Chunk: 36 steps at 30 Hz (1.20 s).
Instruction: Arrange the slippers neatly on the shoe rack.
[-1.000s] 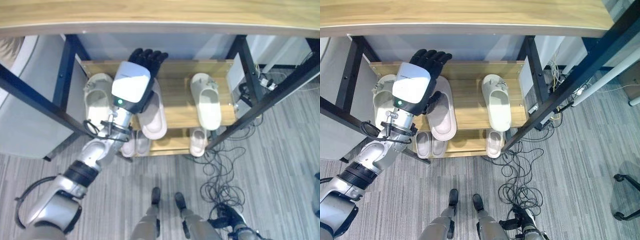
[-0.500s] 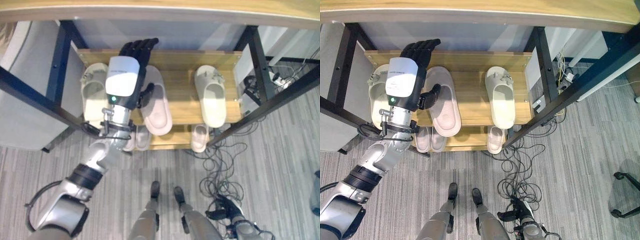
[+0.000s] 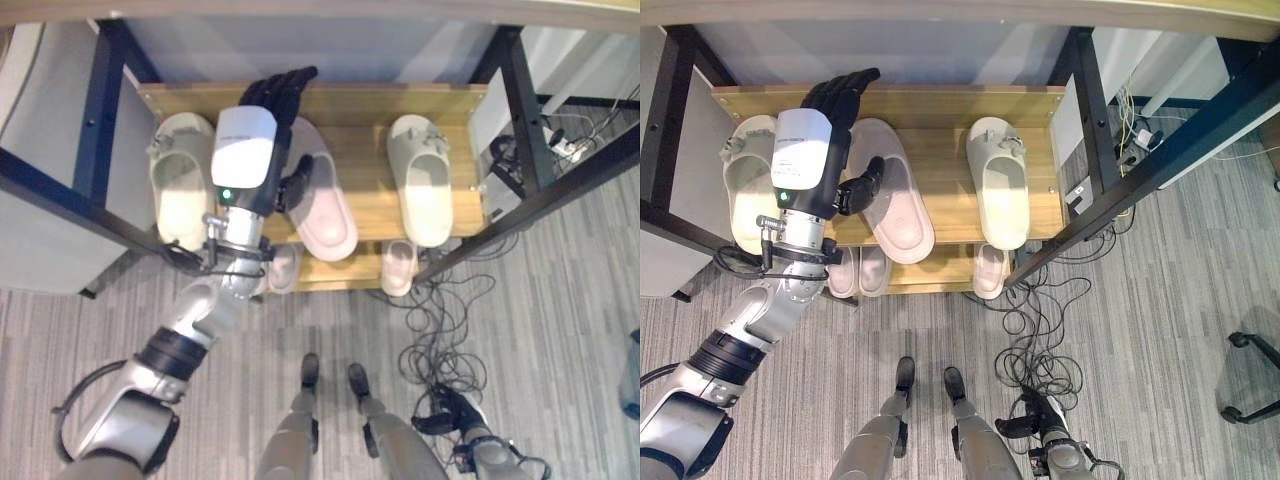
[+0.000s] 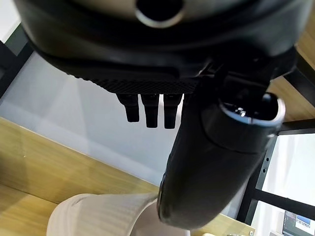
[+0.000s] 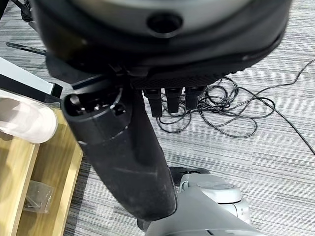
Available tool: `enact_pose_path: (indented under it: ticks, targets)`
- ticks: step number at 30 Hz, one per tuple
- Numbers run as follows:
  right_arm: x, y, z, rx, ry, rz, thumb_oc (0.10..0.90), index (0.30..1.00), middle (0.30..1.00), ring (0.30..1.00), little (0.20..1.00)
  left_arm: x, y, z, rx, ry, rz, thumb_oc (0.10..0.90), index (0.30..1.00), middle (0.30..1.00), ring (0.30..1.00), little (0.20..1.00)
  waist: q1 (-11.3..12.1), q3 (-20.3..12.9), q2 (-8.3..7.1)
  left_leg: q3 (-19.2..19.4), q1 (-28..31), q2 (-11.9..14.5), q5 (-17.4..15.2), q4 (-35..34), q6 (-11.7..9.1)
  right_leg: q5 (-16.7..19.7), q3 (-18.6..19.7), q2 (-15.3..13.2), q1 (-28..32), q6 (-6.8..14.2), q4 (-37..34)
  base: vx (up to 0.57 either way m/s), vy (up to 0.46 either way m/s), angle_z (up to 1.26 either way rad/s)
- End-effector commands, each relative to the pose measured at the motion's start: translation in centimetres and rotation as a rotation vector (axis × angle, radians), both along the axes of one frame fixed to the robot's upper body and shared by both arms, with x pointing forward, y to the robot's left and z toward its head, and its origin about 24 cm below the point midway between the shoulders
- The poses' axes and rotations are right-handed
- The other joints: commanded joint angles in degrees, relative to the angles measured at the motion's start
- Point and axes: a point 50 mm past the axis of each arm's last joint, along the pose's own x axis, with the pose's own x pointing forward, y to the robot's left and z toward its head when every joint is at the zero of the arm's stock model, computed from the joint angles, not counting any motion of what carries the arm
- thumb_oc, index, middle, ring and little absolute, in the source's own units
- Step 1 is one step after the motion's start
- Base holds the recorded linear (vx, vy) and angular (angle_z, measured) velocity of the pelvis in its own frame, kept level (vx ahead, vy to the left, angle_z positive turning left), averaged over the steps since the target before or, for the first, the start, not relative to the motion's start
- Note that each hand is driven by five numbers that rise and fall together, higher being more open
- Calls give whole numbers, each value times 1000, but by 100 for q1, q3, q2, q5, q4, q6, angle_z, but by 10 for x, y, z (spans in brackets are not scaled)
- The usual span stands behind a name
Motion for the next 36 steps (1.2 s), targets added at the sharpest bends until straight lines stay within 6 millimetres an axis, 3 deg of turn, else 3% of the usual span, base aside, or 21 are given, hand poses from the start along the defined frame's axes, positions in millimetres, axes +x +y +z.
enact_pose_path:
  ticks: [1,10,30,32,34,36]
  targets:
    - [-20,-15,0,-42,8,4,800,900,900,900,900,-14,-15,52,-60,-249,-81,800,900,900,900,900,-35,-279,-32,295,-271,-145,-764,651,115,-139,-647,-357,-28,182,137,0,0,0]
    - [-22,-15,-1,-46,21,11,800,900,900,900,900,-13,-20,52,-25,-227,-80,800,900,900,900,900,-26,-303,-17,319,-183,-141,-776,608,117,-181,-744,-365,32,181,142,0,0,0]
    - [-19,-16,0,-51,14,17,800,900,900,900,900,9,-27,32,18,-96,-24,800,900,900,900,900,-82,-220,-50,416,-234,-115,-671,437,95,-78,-831,-405,-55,200,4,0,0,0]
    - [-20,-17,1,-56,13,23,800,900,900,900,900,20,-12,32,152,-149,153,800,900,900,900,900,-96,-242,-49,426,-241,-109,-672,419,93,-78,-843,-405,-67,214,-12,0,0,0]
    - [-18,-16,2,-55,4,29,800,900,900,900,900,27,-7,26,199,-135,208,800,900,900,900,900,-101,-241,-61,434,-253,-103,-674,428,90,-81,-853,-408,-73,220,-13,0,0,0]
    - [-16,-17,3,-62,-10,31,800,900,900,900,900,36,20,13,251,-64,348,800,900,900,900,900,-116,-250,-69,456,-281,-94,-690,467,90,-78,-851,-402,-81,230,-11,0,0,0]
